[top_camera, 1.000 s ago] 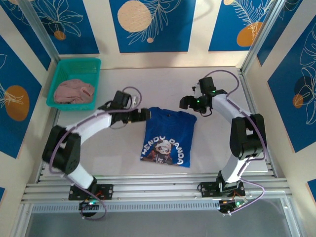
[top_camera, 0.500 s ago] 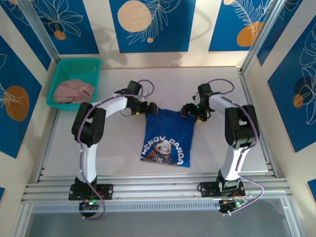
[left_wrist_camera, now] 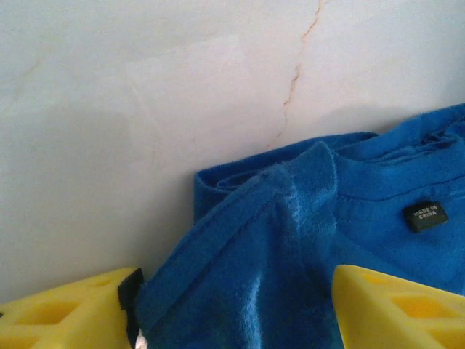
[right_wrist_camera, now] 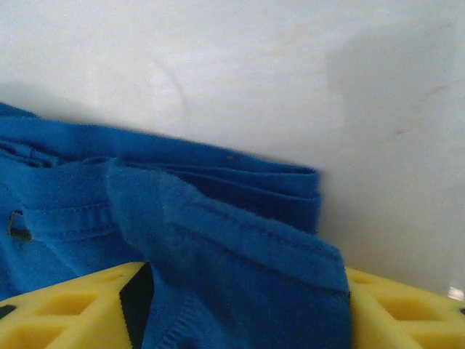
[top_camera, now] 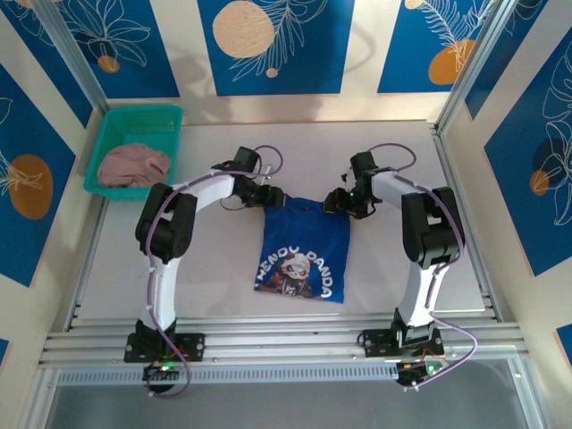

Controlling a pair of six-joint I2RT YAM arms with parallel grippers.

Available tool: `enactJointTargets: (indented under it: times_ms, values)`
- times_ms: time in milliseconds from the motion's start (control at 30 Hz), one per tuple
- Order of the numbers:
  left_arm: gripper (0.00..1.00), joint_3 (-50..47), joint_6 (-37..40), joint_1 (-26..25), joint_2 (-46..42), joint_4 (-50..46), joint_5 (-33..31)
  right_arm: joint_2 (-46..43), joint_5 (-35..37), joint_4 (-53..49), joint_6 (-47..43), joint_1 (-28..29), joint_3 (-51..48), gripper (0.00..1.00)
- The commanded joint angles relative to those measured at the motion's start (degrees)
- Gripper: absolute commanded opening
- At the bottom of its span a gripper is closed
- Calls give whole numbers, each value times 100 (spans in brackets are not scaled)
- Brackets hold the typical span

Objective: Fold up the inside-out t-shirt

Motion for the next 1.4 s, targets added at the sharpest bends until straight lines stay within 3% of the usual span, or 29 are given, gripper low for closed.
enactJointTargets:
  times_ms: [0, 300, 567, 767, 1000, 1200, 1367]
  values:
    - [60, 104, 26, -316, 378, 101, 744, 147, -368, 33, 43, 61, 60, 56]
    - [37, 210, 38, -320, 614, 100, 816, 296, -378, 87, 69, 68, 186, 39]
    - [20, 177, -58, -313, 651, 244, 935, 438, -587, 323, 166, 74, 204, 31]
    - [0, 109, -208, -264, 626, 395, 975, 392, -689, 570, 228, 54, 145, 14]
    - [0, -131, -431, -35, 156, 772, 836, -257, -715, 968, 223, -132, -168, 0]
    - [0, -551, -861, 285, -243, 1476, 789, -692, -903, 1583, 363, -237, -528, 0]
    - [0, -192, -888, 305, -243, 1446, 768, -585, -1032, 1841, 533, -211, -183, 0]
